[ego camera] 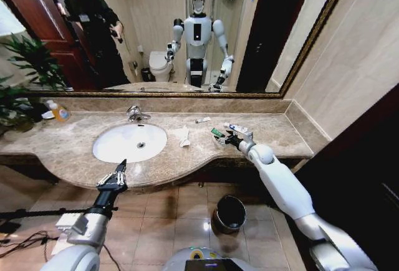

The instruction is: Pick up the trash from the sink and place it in the trash bin.

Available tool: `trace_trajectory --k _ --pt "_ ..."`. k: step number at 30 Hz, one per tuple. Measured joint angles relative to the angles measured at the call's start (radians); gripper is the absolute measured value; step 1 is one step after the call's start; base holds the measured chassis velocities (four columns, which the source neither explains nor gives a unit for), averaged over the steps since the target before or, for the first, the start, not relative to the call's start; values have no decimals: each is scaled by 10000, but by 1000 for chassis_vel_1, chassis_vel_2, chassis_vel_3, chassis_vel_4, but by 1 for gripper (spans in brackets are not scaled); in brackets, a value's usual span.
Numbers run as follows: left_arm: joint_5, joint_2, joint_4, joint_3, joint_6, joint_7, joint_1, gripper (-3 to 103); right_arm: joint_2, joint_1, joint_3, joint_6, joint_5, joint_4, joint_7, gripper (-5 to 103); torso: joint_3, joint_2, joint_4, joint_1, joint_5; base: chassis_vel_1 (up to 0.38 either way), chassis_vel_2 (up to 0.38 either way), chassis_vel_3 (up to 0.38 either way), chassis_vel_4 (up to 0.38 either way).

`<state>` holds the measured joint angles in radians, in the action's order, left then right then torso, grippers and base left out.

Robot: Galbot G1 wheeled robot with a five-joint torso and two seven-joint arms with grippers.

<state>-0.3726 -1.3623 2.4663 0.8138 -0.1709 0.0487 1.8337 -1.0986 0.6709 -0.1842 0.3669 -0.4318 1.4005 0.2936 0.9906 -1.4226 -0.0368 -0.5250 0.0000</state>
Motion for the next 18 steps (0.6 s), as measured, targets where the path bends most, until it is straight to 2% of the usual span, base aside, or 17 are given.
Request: trace_trajectory --k 1,3,4,8,9,11,13,14,16,17,18 --pt "0 0 0 0 0 0 0 0 0 0 0 0 0 0 0 88 0 0 0 0 0 0 0 0 0" --pt "0 0 0 0 0 0 0 0 -38 -1 33 -20 49 -86 -4 79 0 0 0 0 0 0 0 0 0" --pt "0 0 0 0 0 0 0 0 -38 -1 33 -20 49 -86 -4 79 0 0 0 0 0 0 0 0 0" --pt "0 0 0 0 0 0 0 0 -80 -46 34 -62 132 -207 -23 62 0 0 0 0 0 0 0 0 0" --pt "0 0 0 0 0 0 0 0 -80 -46 34 -62 132 -207 -23 62 0 0 0 0 0 0 0 0 0" --pt "0 0 0 0 0 0 0 0 -82 -58 -1 -81 198 -242 -63 51 0 -1 0 0 0 0 0 0 0" --pt "0 0 0 0 0 0 0 0 -77 -59 -9 -87 204 -246 -75 51 0 -1 0 0 0 0 0 0 0" --pt "0 0 0 0 0 0 0 0 -65 -59 -19 -98 208 -248 -83 40 0 -1 0 0 0 0 0 0 0" --pt "0 0 0 -1 0 0 0 0 -56 -59 -32 -105 210 -248 -85 40 0 -1 0 0 0 0 0 0 0" --pt "0 0 0 0 0 0 0 0 -48 -57 -42 -111 213 -249 -86 30 0 -1 0 0 0 0 0 0 0" --pt "0 0 0 -1 0 0 0 0 -47 -49 -48 -127 215 -245 -87 24 0 -1 0 0 0 0 0 0 0"
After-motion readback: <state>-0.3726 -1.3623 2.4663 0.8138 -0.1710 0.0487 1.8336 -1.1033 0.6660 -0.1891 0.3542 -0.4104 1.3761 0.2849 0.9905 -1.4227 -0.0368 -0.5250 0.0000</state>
